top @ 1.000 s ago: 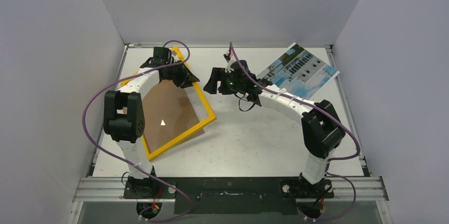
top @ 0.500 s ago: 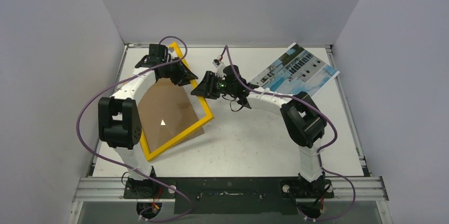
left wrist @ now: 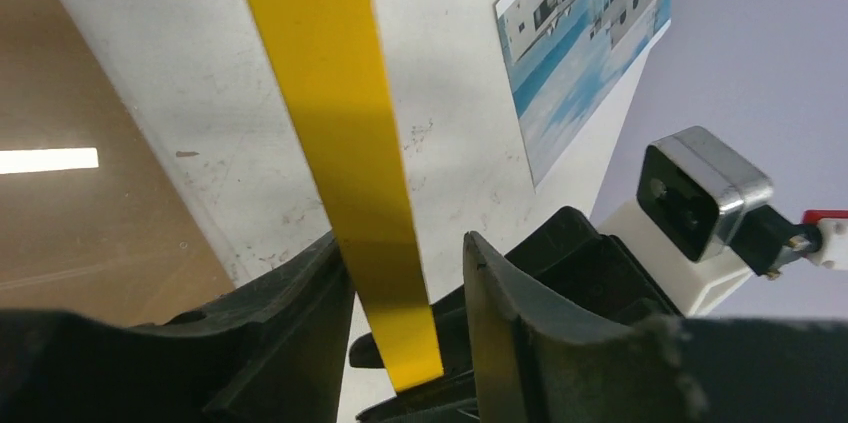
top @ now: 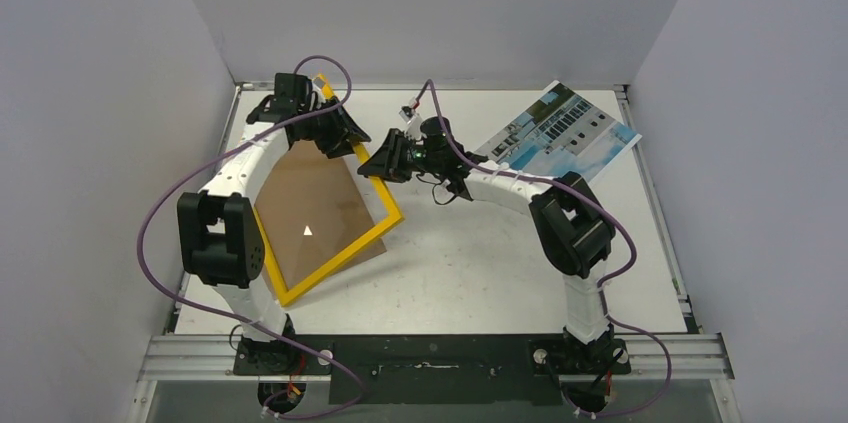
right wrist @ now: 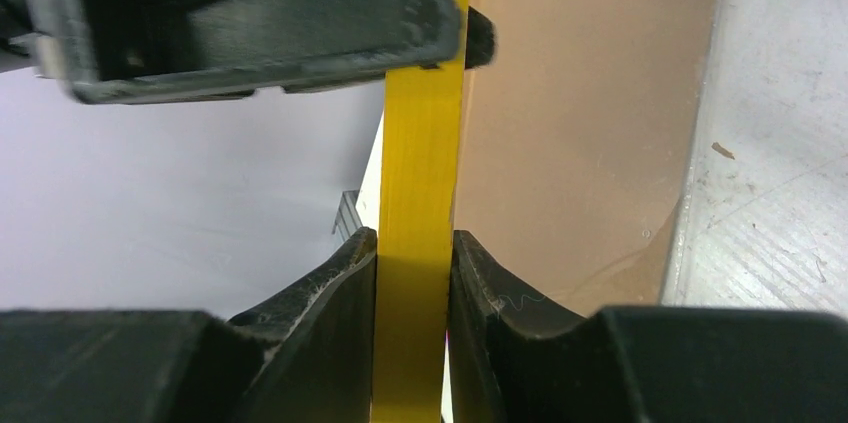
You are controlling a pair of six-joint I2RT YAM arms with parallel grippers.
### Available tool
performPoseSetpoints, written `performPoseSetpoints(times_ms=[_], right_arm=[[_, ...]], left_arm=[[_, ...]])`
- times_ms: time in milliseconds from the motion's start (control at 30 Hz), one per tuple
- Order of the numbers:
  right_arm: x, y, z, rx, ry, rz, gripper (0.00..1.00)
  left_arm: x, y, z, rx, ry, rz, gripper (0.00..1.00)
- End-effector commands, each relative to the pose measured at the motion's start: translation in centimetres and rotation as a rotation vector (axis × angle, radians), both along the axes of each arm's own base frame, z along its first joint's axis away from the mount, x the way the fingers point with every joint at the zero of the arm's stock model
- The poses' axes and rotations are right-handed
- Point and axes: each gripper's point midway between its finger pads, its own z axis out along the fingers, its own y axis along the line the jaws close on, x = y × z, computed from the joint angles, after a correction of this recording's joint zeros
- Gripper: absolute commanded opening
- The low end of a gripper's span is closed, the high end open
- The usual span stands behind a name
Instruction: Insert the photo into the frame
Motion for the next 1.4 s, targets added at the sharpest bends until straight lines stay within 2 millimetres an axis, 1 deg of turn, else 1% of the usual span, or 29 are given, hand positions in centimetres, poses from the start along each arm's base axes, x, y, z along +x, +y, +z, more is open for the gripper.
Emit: performPoseSetpoints(times_ms=[0, 100, 133, 167, 233, 333, 467, 600, 700, 767, 900, 1000, 1067, 1133, 1300, 1367], right_arm=[[0.8, 0.5, 7.8, 0.096, -0.165, -0.028, 0.0], [1.2, 0.7, 10.1, 0.133, -0.165, -0.065, 0.0], [1.4, 0.7, 10.9, 0.152, -0.16, -0.078, 0.0], [1.5, 0.7, 11.5, 0.168, -0.154, -0.092, 0.0], [1.7, 0.7, 13.2, 0.213, -0.146, -0.108, 0.0], [2.0, 0.3, 14.9, 0.234, -0.134, -0.148, 0.0], [2.9, -1.3, 16.9, 0.244, -0.141, -0.217, 0.0], [3.6, -3.5, 18.6, 0.232, -0.167, -0.276, 0.0], [4.1, -5.8, 19.8, 0.184, -0.218, -0.324, 0.0], [4.5, -7.3, 20.3, 0.156, -0.242, -0.354, 0.0], [5.7, -11.1, 20.8, 0.081, -0.291, -0.434, 0.0], [6.2, -14.2, 20.6, -0.051, -0.34, -0.488, 0.0], [6.1, -16.1, 20.0, -0.172, -0.37, -0.502, 0.0], [6.0, -18.2, 19.9, -0.287, -0.415, -0.522, 0.0], [5.2, -23.0, 19.3, -0.527, -0.449, -0.586, 0.0], [4.7, -24.5, 19.6, -0.598, -0.464, -0.607, 0.0]], left_arm=[[0.2, 1.8, 5.3, 0.143, -0.175, -0.056, 0.49], [0.6, 3.3, 6.4, 0.214, -0.199, -0.054, 0.67], [1.0, 3.7, 7.6, 0.223, -0.223, -0.05, 0.71], [1.3, 4.1, 8.4, 0.235, -0.236, -0.047, 0.74], [1.7, 4.7, 9.8, 0.271, -0.264, -0.047, 0.77], [1.7, 5.7, 11.7, 0.337, -0.3, -0.042, 0.79], [1.2, 6.6, 13.7, 0.384, -0.333, -0.029, 0.82], [0.6, 7.1, 15.2, 0.392, -0.371, -0.019, 0.82], [0.3, 7.3, 15.8, 0.395, -0.384, -0.01, 0.82], [0.1, 7.5, 15.8, 0.398, -0.382, -0.008, 0.83], [-0.4, 7.6, 15.6, 0.397, -0.371, -0.011, 0.82], [-0.2, 7.4, 15.5, 0.359, -0.366, -0.009, 0.82], [0.0, 7.3, 15.6, 0.345, -0.365, -0.004, 0.82], [0.2, 7.2, 15.3, 0.339, -0.359, -0.006, 0.82], [0.4, 7.0, 14.0, 0.322, -0.324, -0.01, 0.82], [0.5, 6.9, 13.6, 0.316, -0.314, -0.011, 0.82]])
